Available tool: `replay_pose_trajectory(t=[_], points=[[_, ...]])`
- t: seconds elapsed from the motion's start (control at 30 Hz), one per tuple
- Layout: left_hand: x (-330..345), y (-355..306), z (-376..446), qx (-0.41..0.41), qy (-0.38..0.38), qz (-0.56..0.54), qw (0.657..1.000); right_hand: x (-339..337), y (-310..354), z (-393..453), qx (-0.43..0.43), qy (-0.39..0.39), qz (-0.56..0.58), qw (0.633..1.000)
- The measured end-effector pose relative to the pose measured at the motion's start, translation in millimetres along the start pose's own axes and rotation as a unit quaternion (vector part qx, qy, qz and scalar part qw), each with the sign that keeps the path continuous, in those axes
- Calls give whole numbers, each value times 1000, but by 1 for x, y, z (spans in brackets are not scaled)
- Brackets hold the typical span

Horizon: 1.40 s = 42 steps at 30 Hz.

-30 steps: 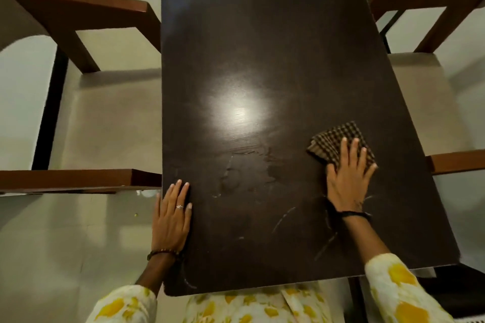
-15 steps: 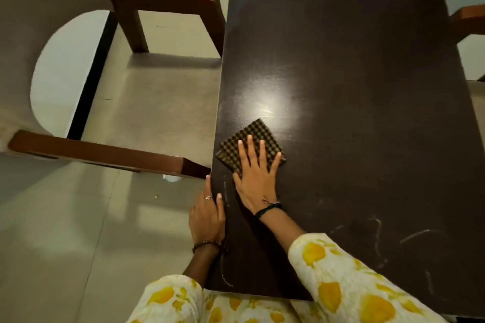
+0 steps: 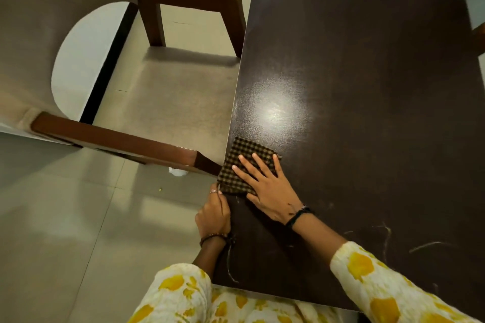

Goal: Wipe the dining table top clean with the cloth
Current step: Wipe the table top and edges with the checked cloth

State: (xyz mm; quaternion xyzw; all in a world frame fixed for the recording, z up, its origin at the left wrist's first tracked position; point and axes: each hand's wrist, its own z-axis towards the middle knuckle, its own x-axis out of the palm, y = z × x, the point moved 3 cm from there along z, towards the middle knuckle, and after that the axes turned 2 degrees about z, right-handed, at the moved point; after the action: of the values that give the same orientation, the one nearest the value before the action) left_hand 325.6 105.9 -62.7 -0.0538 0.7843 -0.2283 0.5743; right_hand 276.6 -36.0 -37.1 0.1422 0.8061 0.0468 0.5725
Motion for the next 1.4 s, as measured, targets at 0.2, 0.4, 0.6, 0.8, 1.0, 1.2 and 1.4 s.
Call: replay_pose_trajectory(t=[0.2, 0.4, 0.6, 0.8, 1.0, 1.2, 1.4], points=[[-1, 0, 0, -4, 4, -15, 1000, -39, -31, 50, 9, -12, -14, 1000], [0, 2, 1, -13, -7, -2, 1000, -30, -16, 48, 9, -30, -4, 1000], [2, 4, 2, -23, -43, 5, 999, -7, 4, 21, -48, -13, 15, 999], [-7, 0, 1, -9, -72, -39, 997, -4, -3, 13, -107, 19, -5, 994], [0, -26, -34, 74, -84, 39, 993, -6, -50, -28, -126, 25, -27, 991], [52, -107, -110, 216, 26, 101, 971, -2, -144, -112, -73, 13, -18, 997], [88, -160, -145, 222, 53, 160, 960, 4, -261, -225, 46, 0, 3, 999]])
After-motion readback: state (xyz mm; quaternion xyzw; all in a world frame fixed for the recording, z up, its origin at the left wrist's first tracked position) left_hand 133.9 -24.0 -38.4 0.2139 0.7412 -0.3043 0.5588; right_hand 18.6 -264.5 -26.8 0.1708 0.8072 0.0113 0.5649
